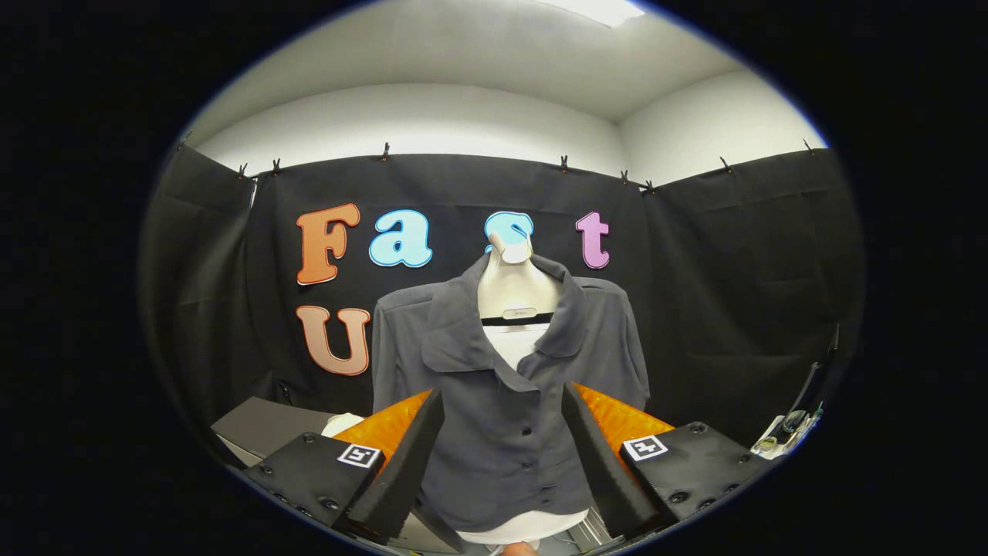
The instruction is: Iron the clothes twice with a garment steamer, once on the left side and once on the right side.
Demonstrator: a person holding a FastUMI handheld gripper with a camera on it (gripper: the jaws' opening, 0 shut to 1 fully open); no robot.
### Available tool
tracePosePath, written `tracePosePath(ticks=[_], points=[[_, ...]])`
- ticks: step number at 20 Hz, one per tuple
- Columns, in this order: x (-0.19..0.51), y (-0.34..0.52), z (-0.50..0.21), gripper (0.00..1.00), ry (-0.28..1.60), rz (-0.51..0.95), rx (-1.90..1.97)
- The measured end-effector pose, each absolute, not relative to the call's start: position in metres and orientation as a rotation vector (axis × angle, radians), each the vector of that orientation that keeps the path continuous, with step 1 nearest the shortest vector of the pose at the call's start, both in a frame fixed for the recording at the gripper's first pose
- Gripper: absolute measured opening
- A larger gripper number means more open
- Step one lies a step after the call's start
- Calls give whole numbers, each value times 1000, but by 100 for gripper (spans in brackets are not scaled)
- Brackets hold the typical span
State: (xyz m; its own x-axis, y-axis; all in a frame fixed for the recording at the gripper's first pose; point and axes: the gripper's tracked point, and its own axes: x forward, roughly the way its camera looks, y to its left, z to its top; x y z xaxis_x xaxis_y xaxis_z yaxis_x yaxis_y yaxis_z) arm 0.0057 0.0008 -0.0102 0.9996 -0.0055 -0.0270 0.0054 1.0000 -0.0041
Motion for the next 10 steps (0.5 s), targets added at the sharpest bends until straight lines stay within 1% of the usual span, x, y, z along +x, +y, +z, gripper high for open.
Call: tracePosePath(ticks=[4,10], points=[[10,19,-15,98,49,13,-10],[23,77,-30,98,106,105,-20]])
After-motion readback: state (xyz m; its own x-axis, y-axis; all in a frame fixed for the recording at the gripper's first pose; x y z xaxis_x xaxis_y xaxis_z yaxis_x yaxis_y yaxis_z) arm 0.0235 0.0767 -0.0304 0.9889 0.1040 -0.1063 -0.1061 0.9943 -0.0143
